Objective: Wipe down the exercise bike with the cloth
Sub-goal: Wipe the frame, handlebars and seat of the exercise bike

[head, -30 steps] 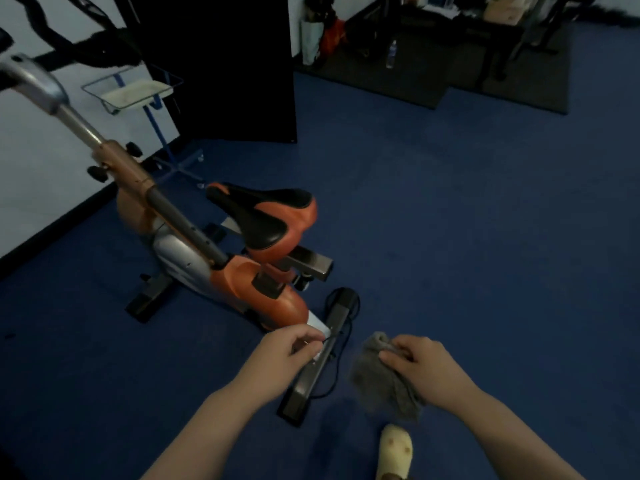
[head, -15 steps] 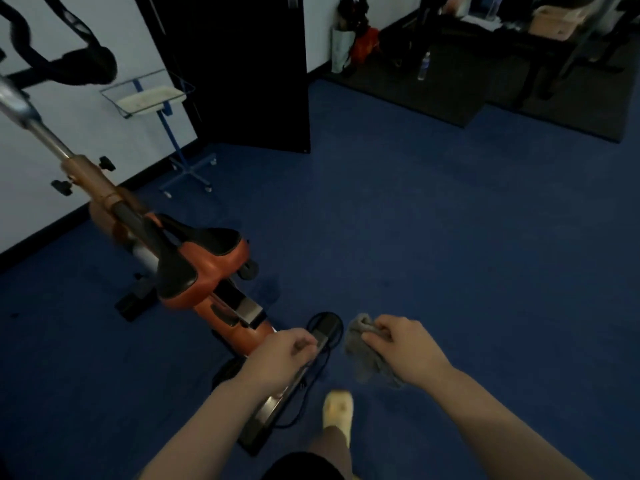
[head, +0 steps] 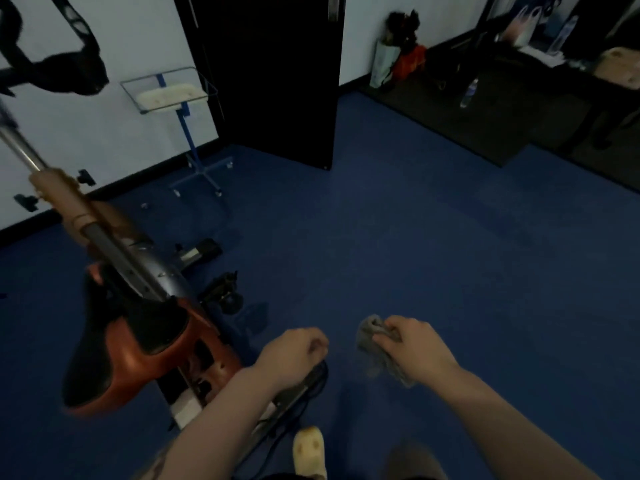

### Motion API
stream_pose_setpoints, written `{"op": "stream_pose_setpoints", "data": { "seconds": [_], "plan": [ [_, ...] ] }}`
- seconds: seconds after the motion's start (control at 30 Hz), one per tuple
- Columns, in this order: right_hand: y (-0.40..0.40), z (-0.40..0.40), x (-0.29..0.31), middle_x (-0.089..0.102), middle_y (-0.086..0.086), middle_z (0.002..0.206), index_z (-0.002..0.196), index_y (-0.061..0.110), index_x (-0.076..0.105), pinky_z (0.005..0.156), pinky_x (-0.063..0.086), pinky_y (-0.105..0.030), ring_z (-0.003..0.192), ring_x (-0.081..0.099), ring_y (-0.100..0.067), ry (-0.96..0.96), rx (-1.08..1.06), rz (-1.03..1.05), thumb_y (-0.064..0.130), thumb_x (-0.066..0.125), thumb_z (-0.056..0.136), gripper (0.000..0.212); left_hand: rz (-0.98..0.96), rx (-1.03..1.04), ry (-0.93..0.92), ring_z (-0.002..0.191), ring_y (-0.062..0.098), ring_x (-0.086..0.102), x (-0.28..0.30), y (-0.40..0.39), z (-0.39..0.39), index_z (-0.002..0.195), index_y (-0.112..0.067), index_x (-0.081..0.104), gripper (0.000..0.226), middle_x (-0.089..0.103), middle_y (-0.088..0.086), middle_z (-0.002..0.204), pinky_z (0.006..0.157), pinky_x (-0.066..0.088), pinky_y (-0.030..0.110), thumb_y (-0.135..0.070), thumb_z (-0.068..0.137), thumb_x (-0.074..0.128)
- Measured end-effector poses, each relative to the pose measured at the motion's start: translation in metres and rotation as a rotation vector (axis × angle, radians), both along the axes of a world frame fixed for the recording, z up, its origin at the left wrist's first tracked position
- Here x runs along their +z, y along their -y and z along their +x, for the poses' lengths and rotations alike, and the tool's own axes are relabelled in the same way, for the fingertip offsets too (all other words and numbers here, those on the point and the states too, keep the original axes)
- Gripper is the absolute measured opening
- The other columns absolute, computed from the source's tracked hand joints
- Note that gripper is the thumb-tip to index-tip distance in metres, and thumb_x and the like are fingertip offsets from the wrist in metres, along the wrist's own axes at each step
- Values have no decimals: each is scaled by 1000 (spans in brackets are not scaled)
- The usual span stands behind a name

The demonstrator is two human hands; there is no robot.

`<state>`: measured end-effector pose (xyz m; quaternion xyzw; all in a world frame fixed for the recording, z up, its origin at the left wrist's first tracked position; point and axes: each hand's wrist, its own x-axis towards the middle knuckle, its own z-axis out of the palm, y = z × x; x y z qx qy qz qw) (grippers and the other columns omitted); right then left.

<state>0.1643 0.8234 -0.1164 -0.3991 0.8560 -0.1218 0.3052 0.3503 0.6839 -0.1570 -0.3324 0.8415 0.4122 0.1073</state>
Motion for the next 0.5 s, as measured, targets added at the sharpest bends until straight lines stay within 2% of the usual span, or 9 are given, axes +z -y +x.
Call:
{"op": "stream_pose_setpoints", "data": {
  "seconds": [0.2,0.3,0.4,0.5],
  "plan": [
    [31,-74,-13,59,5,68,73,23,54,57,42,-25,62,56,-7,69,49,12,41,59,94,28,-32,60,26,108,8,59,2,31,-64,118,-30,61,23,63,-11,122,94,50,32,-38,99,52],
    [67,-122,-14,56,7,67,73,24,52,57,40,-25,61,52,-7,86,185,9,39,59,94,26,-60,170,44,110,10,59,-2,43,-100,122,-27,60,26,62,-10,123,95,50,32,-37,100,51],
    [101,-169,-5,66,3,75,83,22,60,68,49,-31,69,61,-10,134,299,8,39,60,93,20,-39,258,67,109,11,60,-4,46,-135,119,-25,62,24,64,-8,121,94,50,33,-35,99,51],
    [142,-221,9,68,5,81,87,24,63,75,53,-35,77,64,-10,97,364,-43,40,61,93,17,-10,316,32,112,12,59,4,59,-187,122,-25,61,28,64,-8,124,96,49,32,-37,99,51]
  ]
}}
